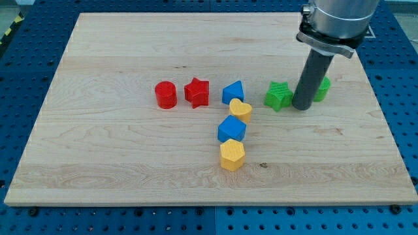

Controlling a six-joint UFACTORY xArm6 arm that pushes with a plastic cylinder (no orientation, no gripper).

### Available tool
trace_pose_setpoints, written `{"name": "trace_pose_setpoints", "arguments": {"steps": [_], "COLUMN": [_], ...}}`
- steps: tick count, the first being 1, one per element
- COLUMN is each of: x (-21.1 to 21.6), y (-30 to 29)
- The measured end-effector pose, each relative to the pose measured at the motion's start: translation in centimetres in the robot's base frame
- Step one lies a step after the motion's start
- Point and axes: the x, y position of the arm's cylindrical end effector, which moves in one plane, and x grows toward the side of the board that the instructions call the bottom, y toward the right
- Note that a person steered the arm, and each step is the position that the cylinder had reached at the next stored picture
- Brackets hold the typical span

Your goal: Adjust green blocks on right side of the triangle

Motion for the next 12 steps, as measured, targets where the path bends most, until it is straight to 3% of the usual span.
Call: {"name": "trace_pose_setpoints", "arguments": {"steps": [3,4,6,8,12], "x": [-0.2,1.2,2.2,-2.2,-4.2], "y": [-3.9,-2.2,7.2,12.8,5.4]}}
